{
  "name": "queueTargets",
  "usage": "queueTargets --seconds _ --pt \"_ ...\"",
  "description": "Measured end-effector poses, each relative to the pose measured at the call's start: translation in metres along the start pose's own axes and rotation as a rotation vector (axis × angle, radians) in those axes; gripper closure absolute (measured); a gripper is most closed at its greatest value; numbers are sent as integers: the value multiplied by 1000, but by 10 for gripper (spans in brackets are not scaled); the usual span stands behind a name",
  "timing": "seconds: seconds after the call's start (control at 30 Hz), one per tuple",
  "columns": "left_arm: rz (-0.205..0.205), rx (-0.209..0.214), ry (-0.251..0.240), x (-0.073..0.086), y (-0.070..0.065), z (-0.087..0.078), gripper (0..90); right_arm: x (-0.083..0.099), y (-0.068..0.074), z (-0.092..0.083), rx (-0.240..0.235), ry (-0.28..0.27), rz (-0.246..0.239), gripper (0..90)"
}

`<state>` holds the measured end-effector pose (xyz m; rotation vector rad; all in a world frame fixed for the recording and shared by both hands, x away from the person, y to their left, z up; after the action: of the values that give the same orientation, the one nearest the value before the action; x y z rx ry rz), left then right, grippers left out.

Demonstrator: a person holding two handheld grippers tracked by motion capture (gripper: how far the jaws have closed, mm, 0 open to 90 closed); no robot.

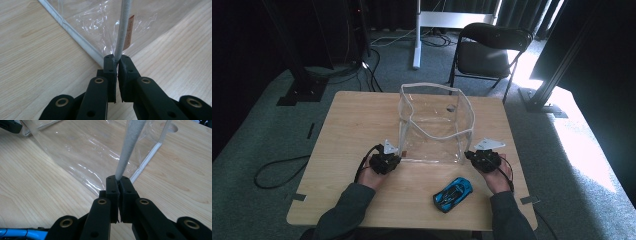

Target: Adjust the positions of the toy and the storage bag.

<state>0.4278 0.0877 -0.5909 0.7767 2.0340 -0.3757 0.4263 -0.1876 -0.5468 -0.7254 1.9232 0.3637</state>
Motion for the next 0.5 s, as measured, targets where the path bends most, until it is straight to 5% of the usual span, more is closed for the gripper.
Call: queueTargets --seconds 0.3,0.5 --pt "-18 1 -6 2 -2 -4 846 2 2 -4 -6 -1 0 868" --pt "-33 15 -49 -5 -15 -16 652 7 4 -10 17 20 17 672"
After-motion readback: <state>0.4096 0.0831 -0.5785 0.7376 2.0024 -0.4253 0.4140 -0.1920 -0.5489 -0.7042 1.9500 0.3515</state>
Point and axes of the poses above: each handheld gripper's, and its own axes: z roughly forward along the jaws, x roughly out of its underside, y roughly to its left, the point moved 10 cm from there along z, roughly forward along the jaws, and after that the axes turned 13 degrees about -y, right-handed, at the moved point
